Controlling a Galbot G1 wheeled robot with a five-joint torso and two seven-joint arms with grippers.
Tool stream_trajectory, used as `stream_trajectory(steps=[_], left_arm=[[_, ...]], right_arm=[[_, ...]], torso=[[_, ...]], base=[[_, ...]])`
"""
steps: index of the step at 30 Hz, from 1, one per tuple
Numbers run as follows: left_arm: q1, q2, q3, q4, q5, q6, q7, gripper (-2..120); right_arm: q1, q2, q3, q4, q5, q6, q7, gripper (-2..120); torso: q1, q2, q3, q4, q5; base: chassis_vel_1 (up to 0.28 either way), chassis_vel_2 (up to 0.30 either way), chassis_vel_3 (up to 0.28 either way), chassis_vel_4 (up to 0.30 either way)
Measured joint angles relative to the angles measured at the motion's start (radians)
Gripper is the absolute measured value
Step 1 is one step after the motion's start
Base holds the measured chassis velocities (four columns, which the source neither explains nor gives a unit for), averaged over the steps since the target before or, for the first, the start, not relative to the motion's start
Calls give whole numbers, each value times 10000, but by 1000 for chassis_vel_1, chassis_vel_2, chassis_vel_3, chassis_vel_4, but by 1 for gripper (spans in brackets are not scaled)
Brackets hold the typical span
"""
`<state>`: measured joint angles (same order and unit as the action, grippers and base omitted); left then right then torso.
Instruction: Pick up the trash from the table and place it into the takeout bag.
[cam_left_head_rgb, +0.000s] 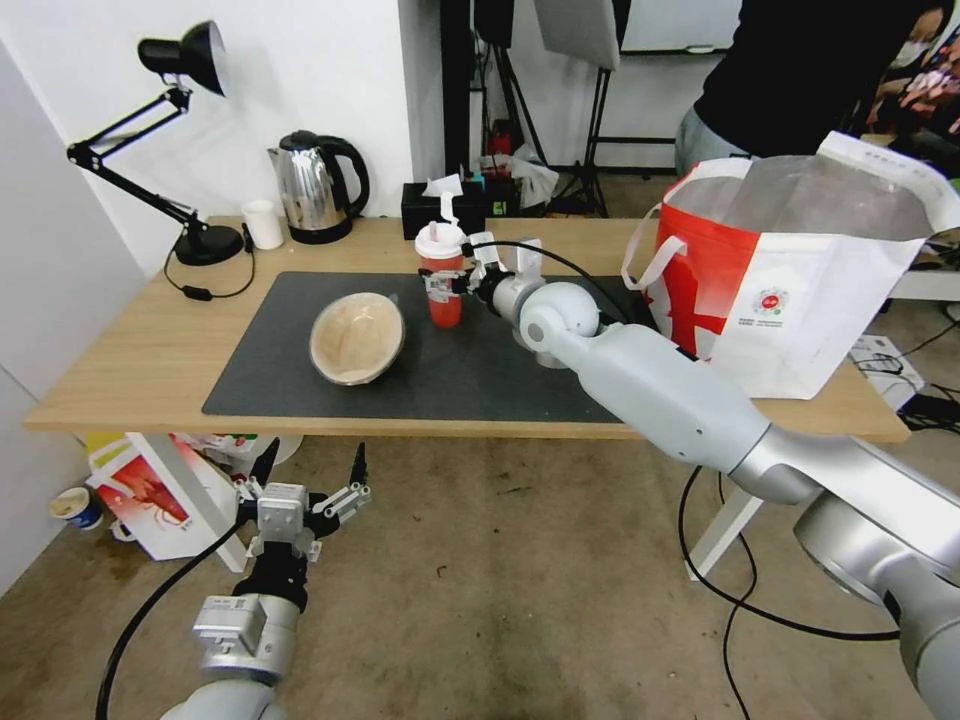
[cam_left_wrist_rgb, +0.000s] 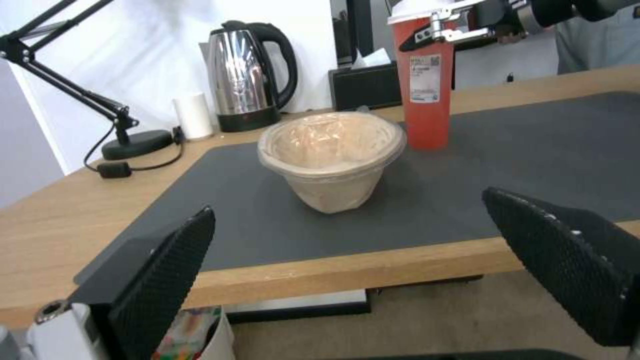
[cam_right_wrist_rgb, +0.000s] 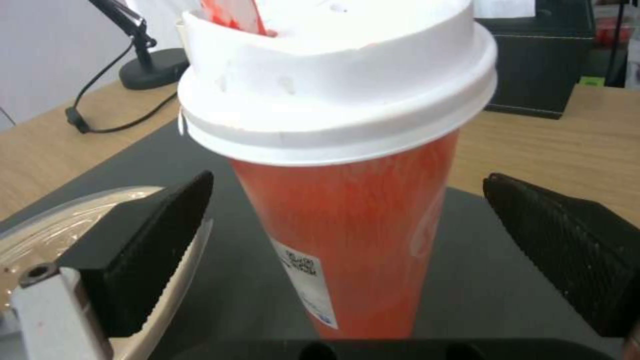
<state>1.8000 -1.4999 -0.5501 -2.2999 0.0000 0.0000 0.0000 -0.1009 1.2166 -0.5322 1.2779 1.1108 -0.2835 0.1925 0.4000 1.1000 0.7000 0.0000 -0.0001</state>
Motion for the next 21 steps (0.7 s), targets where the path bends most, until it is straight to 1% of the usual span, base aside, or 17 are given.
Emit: stream_trajectory(steps=[4,6,7,8,11,13,14,15,17,20,21], left_arm=[[0,0,0,0,0,0,0,100],[0,0,1,0,0,0,0,100],[0,0,0,0,0,0,0,100],[0,0,0,0,0,0,0,100],[0,0,0,0,0,0,0,100],[0,0,0,0,0,0,0,100],[0,0,0,0,0,0,0,100],[0,0,0,0,0,0,0,100],[0,0,0,0,0,0,0,100],[0,0,0,0,0,0,0,100],[0,0,0,0,0,0,0,100]], right_arm=[[27,39,-5,-134,20,39,-218,100],[33,61,-6,-192,37,53,-288,97],[33,63,-6,-204,42,55,-299,94],[33,63,-6,-204,42,55,-299,94],[27,70,-16,-275,76,64,-418,80],[21,73,-16,-281,80,66,-428,79],[16,75,-16,-285,81,67,-435,74],[-12,88,-16,-303,89,72,-449,64],[-28,96,-15,-316,90,75,-452,63],[-124,84,-3,-325,94,105,-450,49],[-124,84,-3,-325,94,105,-450,49]], torso=[[0,0,0,1,1],[0,0,0,1,0],[1,0,0,1,1],[1,0,0,1,1],[0,0,0,0,0],[0,0,0,0,0],[0,0,0,0,0],[0,0,0,0,0],[1,0,0,0,0],[0,0,-1,-1,1],[0,0,-1,-1,1]], base=[[0,0,0,0],[0,0,0,0],[0,0,0,0],[0,0,0,0],[0,0,0,0],[0,0,0,0],[0,0,0,0],[0,0,0,0],[0,0,0,0],[0,0,0,0],[0,0,0,0]])
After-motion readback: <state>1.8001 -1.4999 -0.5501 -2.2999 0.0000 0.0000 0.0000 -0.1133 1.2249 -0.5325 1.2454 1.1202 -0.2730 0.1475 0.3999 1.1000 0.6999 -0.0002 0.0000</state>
